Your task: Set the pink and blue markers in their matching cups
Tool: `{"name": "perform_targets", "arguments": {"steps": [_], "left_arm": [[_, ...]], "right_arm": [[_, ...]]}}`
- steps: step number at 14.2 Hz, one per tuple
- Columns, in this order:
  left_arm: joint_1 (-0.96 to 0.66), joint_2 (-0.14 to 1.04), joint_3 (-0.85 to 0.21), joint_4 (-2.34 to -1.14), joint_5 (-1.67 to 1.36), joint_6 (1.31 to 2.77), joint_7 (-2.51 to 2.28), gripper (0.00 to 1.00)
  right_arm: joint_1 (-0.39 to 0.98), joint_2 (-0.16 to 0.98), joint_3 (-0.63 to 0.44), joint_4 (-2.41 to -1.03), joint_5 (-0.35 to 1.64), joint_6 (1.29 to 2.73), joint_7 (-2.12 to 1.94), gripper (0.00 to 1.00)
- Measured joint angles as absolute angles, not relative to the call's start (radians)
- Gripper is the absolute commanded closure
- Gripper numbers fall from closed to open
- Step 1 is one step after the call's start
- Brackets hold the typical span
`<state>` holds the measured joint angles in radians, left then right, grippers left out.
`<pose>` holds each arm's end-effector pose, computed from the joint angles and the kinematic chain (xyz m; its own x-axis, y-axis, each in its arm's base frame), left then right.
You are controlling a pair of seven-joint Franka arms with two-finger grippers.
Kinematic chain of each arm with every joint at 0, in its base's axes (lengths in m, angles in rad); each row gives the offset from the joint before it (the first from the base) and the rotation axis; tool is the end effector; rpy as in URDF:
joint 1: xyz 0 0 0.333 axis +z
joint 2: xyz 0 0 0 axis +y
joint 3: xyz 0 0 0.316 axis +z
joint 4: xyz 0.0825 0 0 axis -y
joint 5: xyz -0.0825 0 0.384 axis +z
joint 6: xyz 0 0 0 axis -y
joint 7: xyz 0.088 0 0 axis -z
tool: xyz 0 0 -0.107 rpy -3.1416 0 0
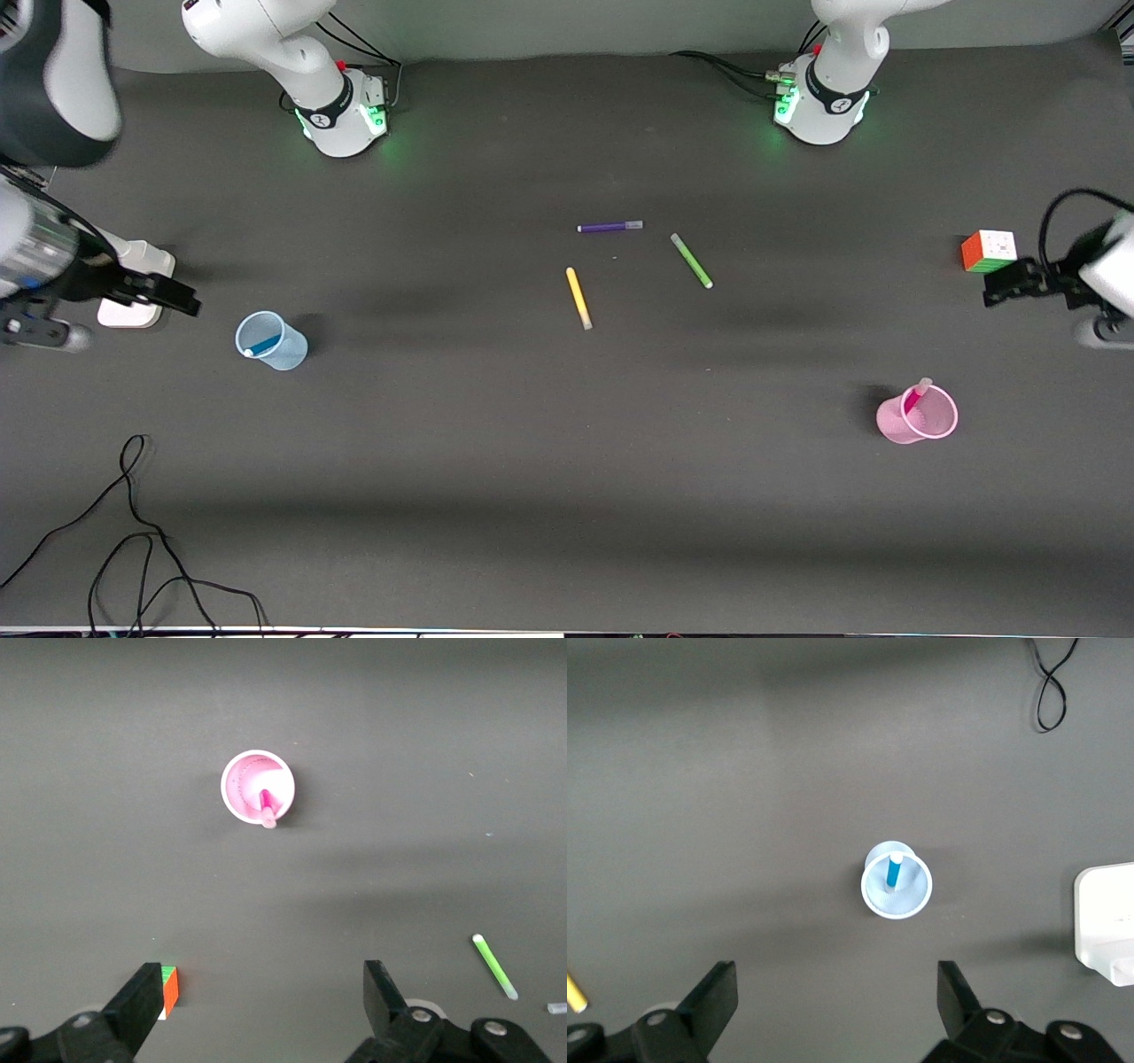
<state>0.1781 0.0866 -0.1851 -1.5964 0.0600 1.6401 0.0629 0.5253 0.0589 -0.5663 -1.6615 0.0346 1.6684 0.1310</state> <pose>0.5834 0.0061 0.5699 0.9963 -0.0739 -0.0441 -0.0757 -0.9963 -0.0410 0.5732 -0.0124 0.5616 0.9836 -0.1750 -0.0427 -0.1750 -0.9846 0.0029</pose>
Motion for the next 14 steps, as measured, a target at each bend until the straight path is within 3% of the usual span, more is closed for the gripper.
{"name": "perform_targets", "arguments": {"steps": [4, 14], "left_arm": [[0.063, 0.024, -0.105, -1.629, 0.048, 1.62, 0.062, 0.0], [0.054, 0.019, -0.09, -1.628, 0.01, 1.584, 0.062, 0.0]], "right_arm": [[0.525, 0.018, -0.573, -1.636, 0.036, 1.646, 0.112, 0.0], [0.527, 0.006, -0.56, -1.635, 0.038, 1.646, 0.112, 0.0]]}}
